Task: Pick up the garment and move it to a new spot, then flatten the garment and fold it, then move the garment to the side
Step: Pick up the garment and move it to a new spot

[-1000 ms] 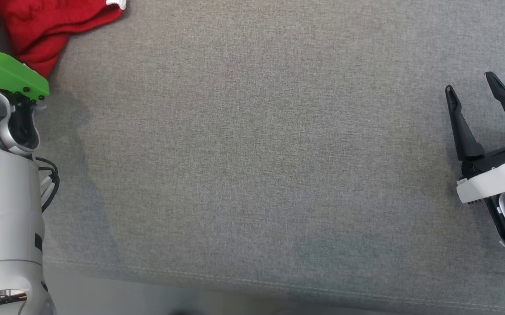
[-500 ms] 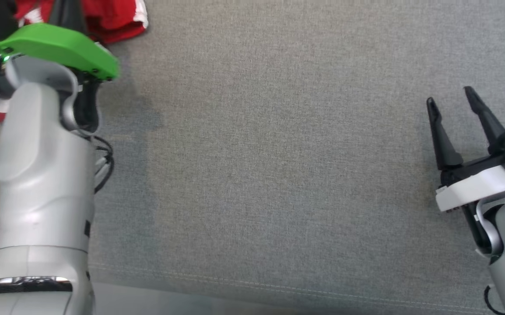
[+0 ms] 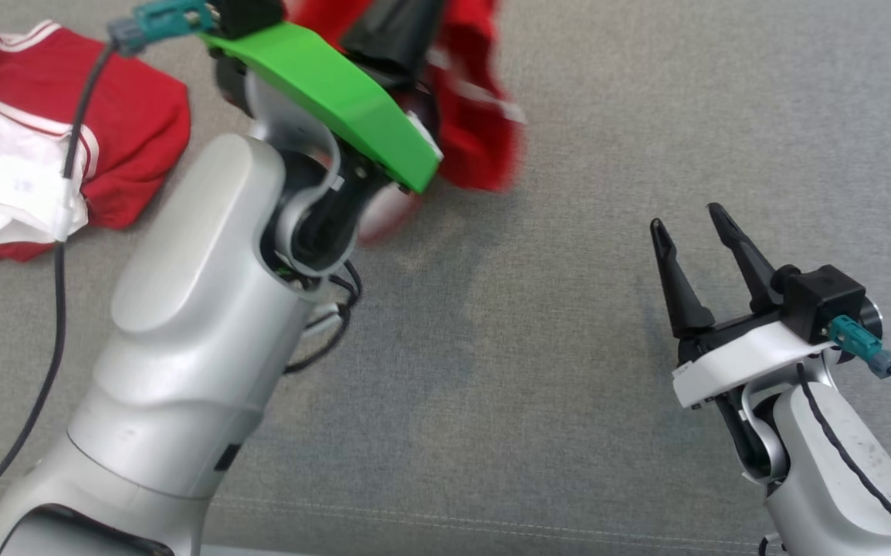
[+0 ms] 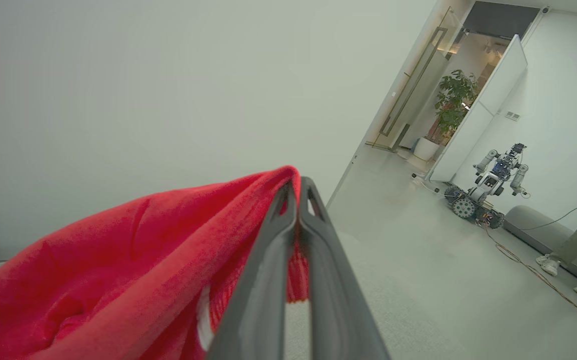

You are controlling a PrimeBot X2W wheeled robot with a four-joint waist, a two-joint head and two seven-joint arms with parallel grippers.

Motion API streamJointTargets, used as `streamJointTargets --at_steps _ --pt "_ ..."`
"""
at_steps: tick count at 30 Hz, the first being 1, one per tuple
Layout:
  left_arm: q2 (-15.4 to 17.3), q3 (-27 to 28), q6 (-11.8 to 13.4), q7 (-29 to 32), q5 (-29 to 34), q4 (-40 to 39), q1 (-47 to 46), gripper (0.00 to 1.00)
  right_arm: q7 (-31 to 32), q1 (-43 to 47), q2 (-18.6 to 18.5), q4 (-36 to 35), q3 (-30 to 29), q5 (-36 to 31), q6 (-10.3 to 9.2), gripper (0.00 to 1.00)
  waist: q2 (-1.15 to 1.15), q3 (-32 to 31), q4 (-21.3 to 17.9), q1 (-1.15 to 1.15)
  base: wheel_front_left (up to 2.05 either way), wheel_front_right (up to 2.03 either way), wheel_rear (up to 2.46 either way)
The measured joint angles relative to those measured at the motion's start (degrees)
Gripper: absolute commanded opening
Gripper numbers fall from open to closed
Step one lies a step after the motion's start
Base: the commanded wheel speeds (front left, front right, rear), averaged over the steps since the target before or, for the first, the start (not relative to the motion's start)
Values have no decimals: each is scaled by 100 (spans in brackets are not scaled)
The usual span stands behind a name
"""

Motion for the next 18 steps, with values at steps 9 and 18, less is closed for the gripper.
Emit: streamJointTargets --at_steps 9,18 --pt "34 -299 1 482 -742 -822 346 0 0 193 366 89 210 -1 59 100 0 -521 -321 0 0 0 0" --pt "81 -154 764 592 -356 -1 1476 0 0 270 444 80 352 -3 101 100 0 -671 -882 0 0 0 0"
